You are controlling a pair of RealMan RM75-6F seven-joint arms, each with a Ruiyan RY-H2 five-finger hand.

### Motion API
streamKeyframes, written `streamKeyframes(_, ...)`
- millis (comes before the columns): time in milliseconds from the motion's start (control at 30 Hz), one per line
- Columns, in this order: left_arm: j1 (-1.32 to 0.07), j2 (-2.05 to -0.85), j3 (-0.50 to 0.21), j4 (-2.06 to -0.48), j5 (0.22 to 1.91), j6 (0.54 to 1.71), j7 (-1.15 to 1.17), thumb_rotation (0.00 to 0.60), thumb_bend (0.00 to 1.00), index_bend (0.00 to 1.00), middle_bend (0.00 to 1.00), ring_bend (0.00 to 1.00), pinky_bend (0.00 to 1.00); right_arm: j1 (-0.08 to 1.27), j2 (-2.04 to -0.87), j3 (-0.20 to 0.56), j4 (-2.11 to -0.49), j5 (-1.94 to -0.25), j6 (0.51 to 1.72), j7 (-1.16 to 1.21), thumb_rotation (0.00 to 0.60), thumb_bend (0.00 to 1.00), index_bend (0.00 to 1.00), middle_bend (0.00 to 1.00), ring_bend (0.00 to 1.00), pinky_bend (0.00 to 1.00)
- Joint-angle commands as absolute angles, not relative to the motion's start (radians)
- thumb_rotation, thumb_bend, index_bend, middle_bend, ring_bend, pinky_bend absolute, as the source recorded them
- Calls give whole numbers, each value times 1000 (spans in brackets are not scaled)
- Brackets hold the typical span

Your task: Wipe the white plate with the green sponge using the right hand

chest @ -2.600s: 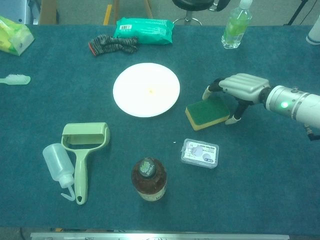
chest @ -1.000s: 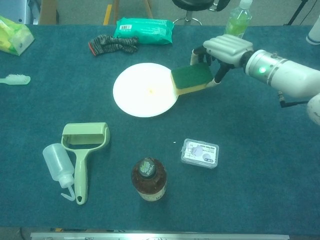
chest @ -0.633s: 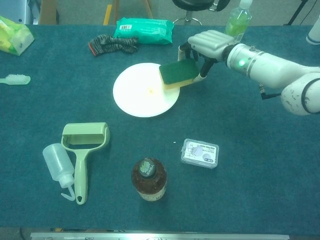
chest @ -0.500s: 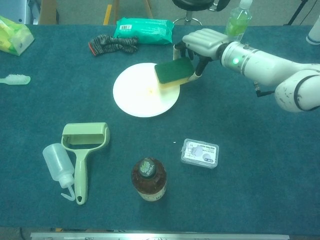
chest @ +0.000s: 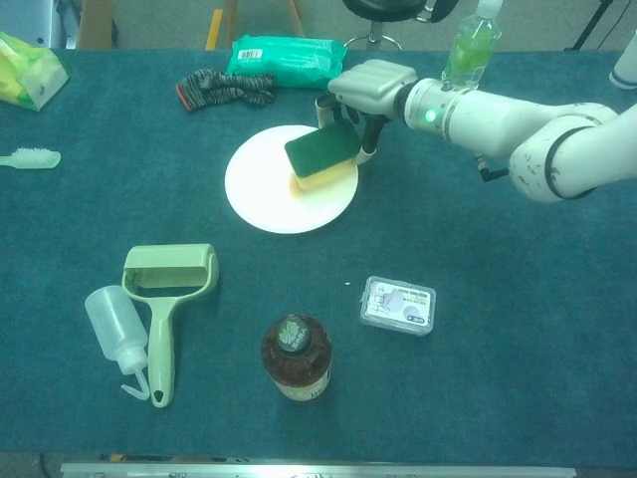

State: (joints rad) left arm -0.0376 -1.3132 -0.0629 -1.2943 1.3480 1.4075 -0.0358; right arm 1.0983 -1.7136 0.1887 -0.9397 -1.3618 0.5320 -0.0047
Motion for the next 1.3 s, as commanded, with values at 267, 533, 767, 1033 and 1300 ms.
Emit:
streamKeyframes(267, -33, -1323, -61, -1273, 1349, 1404, -60, 600, 358, 420, 336, 298, 455, 1155, -1773, 198, -871, -1340, 498, -31, 600, 112, 394, 522, 466, 384)
streamKeyframes(533, -25, -1333, -58, -1244, 1348, 1398, -94, 600, 357, 420, 336, 297, 455, 1193, -1817, 196, -803, -1340, 474, -23, 600, 112, 394, 522, 466, 384)
streamKeyframes(767, -20, -1339, -56, -1223, 1351, 1397, -118, 600, 358, 420, 336, 298, 455, 1199, -1825, 179, -783, -1346, 464, -22, 600, 112, 394, 522, 466, 384)
streamKeyframes(1033, -22, -1343, -59, -1220, 1355, 1396, -116, 600, 357, 420, 337, 298, 455, 1176, -1794, 158, -808, -1337, 470, -51, 600, 112, 394, 522, 466, 384)
streamKeyframes(1300, -26, -1345, -59, -1234, 1359, 1395, -101, 600, 358, 420, 337, 297, 455, 1145, -1744, 148, -852, -1296, 480, -125, 600, 112, 394, 522, 466, 384)
